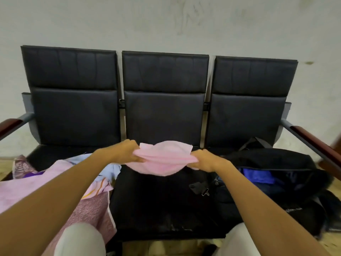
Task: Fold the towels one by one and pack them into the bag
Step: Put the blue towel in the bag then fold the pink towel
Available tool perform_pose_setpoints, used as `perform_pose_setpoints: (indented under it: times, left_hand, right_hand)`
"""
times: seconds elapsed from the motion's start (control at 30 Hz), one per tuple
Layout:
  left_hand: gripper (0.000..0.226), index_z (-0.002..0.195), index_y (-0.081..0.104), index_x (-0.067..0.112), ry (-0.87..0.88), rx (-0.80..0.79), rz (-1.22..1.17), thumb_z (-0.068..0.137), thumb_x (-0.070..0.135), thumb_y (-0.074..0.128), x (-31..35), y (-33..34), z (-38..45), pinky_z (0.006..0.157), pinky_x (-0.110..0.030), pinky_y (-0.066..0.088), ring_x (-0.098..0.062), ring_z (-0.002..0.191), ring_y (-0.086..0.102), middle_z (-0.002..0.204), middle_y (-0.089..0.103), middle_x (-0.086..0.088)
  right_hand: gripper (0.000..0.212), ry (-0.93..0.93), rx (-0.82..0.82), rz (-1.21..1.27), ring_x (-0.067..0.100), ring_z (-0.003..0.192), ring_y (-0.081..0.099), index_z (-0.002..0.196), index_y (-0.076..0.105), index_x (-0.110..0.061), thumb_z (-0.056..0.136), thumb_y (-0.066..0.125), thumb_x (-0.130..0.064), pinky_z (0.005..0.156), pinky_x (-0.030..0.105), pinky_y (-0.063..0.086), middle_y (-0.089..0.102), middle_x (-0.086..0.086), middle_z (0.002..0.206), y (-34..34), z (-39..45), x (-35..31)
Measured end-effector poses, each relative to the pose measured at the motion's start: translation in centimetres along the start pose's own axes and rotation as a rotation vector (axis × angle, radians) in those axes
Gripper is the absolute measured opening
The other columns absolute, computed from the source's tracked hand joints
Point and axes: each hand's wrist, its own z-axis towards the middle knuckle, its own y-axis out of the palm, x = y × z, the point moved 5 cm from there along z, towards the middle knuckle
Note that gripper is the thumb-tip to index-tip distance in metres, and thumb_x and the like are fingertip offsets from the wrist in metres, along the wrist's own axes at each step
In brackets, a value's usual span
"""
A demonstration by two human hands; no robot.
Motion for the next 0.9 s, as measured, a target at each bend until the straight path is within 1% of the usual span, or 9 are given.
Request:
perform_pose_setpoints:
  times: [0.07, 0.17, 0.37, 0.5, 0.57, 0.67, 0.77, 0.83, 0.9]
  left_hand:
    - [0.043, 0.054, 0.046, 0.022, 0.015, -0.032, -0.025, 0.084, 0.039, 0.071, -0.3, 3.0, -0.6, 0.058, -0.024, 0.036, -0.009, 0.054, 0.04, 0.056, 0.042, 0.01]
    - [0.041, 0.055, 0.047, 0.027, 0.022, -0.078, -0.091, 0.083, 0.042, 0.073, -0.7, 7.3, -1.6, 0.058, -0.022, 0.034, -0.004, 0.053, 0.04, 0.059, 0.044, 0.013]
    - [0.044, 0.07, 0.063, 0.024, -0.136, -0.305, -0.173, 0.07, 0.067, 0.07, -2.0, 13.9, -3.8, 0.061, -0.017, 0.039, -0.003, 0.064, 0.05, 0.071, 0.053, 0.013]
    - [0.066, 0.055, 0.049, 0.022, -0.201, -0.319, -0.264, 0.06, 0.088, 0.055, -2.9, 15.2, -4.7, 0.062, -0.024, 0.034, -0.01, 0.059, 0.043, 0.058, 0.043, 0.011]
    - [0.064, 0.054, 0.046, 0.024, -0.221, -0.316, -0.3, 0.062, 0.087, 0.05, -3.1, 15.6, -5.0, 0.065, -0.025, 0.035, -0.012, 0.063, 0.043, 0.058, 0.043, 0.009]
    - [0.047, 0.061, 0.048, 0.022, -0.244, -0.237, -0.297, 0.088, 0.059, 0.052, -2.8, 15.9, -5.3, 0.062, -0.015, 0.035, -0.006, 0.062, 0.045, 0.061, 0.047, 0.009]
    - [0.053, 0.058, 0.037, 0.014, -0.231, -0.088, -0.353, 0.088, 0.057, 0.046, -3.1, 15.4, -5.4, 0.053, -0.015, 0.032, -0.004, 0.048, 0.035, 0.056, 0.036, 0.002]
    - [0.055, 0.063, 0.05, 0.003, -0.23, 0.022, -0.402, 0.089, 0.051, 0.047, -3.9, 15.8, -5.4, 0.054, -0.014, 0.033, -0.005, 0.052, 0.036, 0.061, 0.044, -0.011]
    - [0.041, 0.078, 0.066, -0.002, -0.237, 0.138, -0.397, 0.096, 0.032, 0.056, -4.2, 16.2, -5.6, 0.057, -0.007, 0.036, -0.01, 0.058, 0.046, 0.07, 0.06, -0.014]
  right_hand:
    - [0.011, 0.006, -0.091, 0.007, 0.021, 0.092, 0.051, 0.088, 0.062, -0.023, 0.097, 0.059, -0.026, 0.086, 0.033, 0.045, 0.058, 0.002, 0.096, 3.6, -0.4, 1.0]
    - [0.02, 0.064, -0.188, 0.033, 0.024, 0.098, 0.053, 0.109, 0.064, -0.01, 0.103, 0.048, -0.019, 0.082, 0.031, 0.042, 0.058, 0.013, 0.113, 7.8, -1.1, 2.3]
    - [0.033, 0.07, -0.303, 0.096, 0.022, 0.094, 0.052, 0.077, 0.052, -0.029, 0.105, 0.042, -0.015, 0.08, 0.029, 0.04, 0.057, 0.005, 0.101, 12.1, -3.3, 2.9]
    - [0.029, 0.063, -0.327, 0.172, 0.021, 0.078, 0.049, 0.071, 0.052, -0.018, 0.099, 0.051, -0.016, 0.071, 0.033, 0.042, 0.054, 0.0, 0.079, 12.7, -4.2, 3.5]
    - [0.007, 0.045, -0.322, 0.237, 0.019, 0.084, 0.055, 0.096, 0.065, -0.011, 0.096, 0.059, -0.015, 0.077, 0.033, 0.049, 0.06, 0.0, 0.092, 13.0, -4.5, 3.7]
    - [0.034, 0.102, -0.308, 0.351, 0.015, 0.08, 0.061, 0.125, 0.057, -0.004, 0.093, 0.067, -0.01, 0.066, 0.018, 0.052, 0.061, 0.008, 0.106, 13.7, -4.7, 4.4]
    - [0.033, 0.096, -0.257, 0.429, 0.014, 0.069, 0.061, 0.118, 0.059, -0.006, 0.088, 0.073, -0.011, 0.058, 0.017, 0.049, 0.063, 0.019, 0.104, 14.4, -4.6, 4.8]
    - [0.012, 0.06, -0.178, 0.462, 0.008, 0.064, 0.061, 0.096, 0.066, -0.01, 0.088, 0.074, -0.014, 0.059, 0.017, 0.049, 0.066, 0.016, 0.089, 14.5, -4.3, 5.0]
    - [0.029, 0.041, -0.042, 0.477, 0.003, 0.057, 0.056, 0.068, 0.062, -0.005, 0.093, 0.07, -0.019, 0.06, 0.02, 0.046, 0.059, 0.01, 0.066, 14.8, -3.7, 5.8]
